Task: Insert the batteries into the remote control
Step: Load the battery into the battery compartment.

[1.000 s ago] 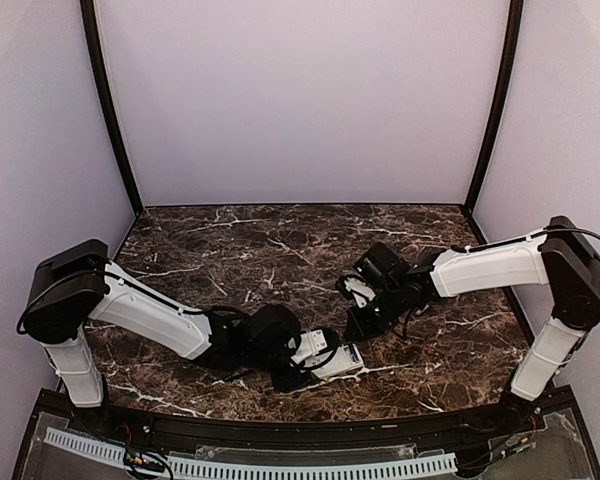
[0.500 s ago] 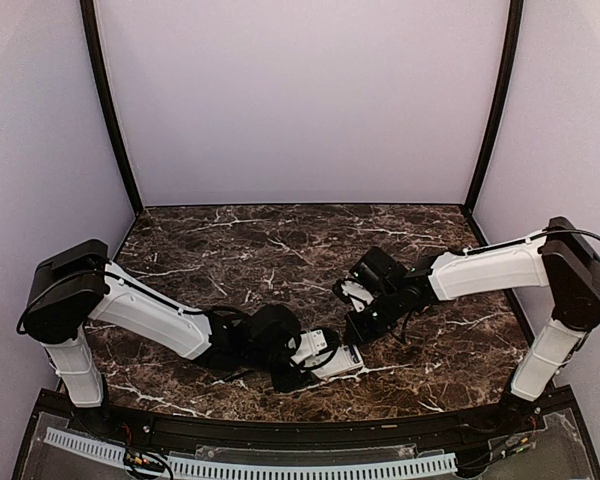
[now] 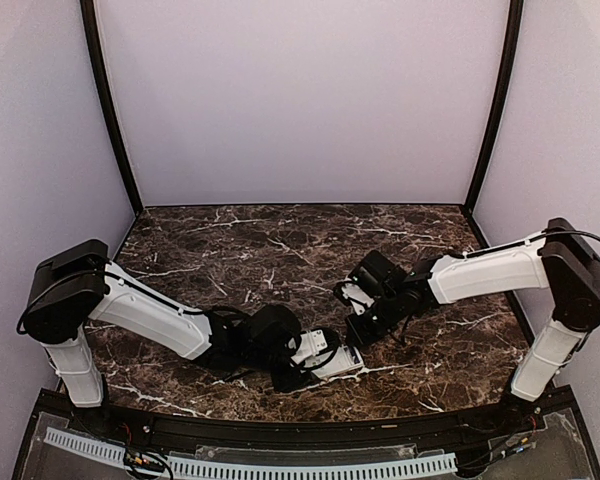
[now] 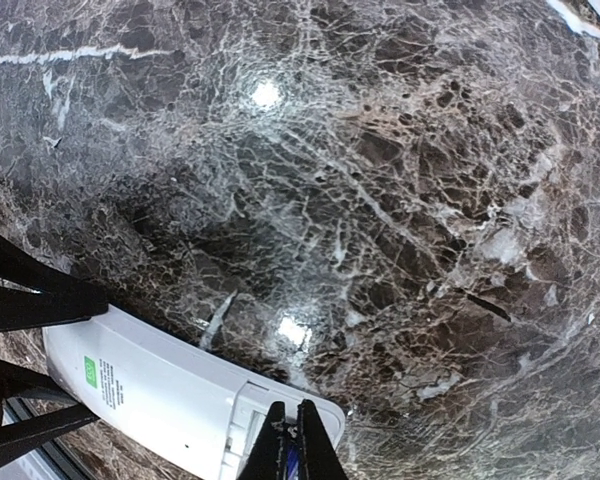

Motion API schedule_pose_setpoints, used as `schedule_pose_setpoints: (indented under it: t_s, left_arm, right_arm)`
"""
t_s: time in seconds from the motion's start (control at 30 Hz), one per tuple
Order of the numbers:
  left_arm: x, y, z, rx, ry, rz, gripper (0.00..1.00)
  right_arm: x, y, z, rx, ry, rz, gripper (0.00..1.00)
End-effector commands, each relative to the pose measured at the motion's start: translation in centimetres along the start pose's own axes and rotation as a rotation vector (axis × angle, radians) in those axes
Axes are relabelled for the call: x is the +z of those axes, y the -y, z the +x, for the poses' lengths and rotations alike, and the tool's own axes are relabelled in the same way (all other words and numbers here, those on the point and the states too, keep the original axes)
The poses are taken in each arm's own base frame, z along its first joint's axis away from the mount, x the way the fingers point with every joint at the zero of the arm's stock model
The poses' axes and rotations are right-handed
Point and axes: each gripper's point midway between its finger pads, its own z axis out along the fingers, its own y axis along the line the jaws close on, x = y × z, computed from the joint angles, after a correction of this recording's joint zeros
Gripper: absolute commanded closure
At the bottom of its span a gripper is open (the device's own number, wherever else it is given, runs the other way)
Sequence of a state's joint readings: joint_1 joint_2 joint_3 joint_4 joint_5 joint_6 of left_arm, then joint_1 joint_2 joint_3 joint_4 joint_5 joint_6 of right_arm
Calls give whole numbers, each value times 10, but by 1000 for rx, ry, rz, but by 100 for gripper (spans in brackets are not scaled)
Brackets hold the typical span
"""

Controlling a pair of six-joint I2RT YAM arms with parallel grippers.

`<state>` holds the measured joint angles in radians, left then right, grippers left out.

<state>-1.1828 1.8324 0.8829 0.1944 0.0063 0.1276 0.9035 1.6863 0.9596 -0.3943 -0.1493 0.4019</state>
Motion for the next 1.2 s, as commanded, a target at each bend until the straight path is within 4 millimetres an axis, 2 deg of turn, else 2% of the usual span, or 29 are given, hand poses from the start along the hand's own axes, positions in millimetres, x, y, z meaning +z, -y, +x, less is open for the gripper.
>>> schedule_pose_setpoints:
  t_s: [0.0, 0.37, 0.63, 0.8, 0.9, 0.97, 1.17]
  left_arm:
    - [10, 4, 64, 29, -213, -4, 64]
    - [11, 3, 66, 31, -219, -11, 64]
    - [11, 3, 66, 33, -222, -13, 64]
    - [11, 2, 67, 34, -226, -17, 64]
    - [10, 2, 67, 35, -226, -16, 64]
    - [11, 2, 66, 35, -226, -16, 64]
    - [11, 3, 67, 36, -227, -15, 64]
  right_arm:
    - [5, 6, 32, 4, -89, 42, 96]
    - [6, 15, 52, 18, -129, 109, 97]
    - [3, 14, 45, 17, -111, 115, 96]
    - [9, 16, 54, 19, -136, 117, 96]
    - [3, 16, 49, 23, -124, 129, 96]
    - [-7, 10, 39, 23, -100, 122, 95]
    - [-34, -3, 11, 38, -19, 105, 78]
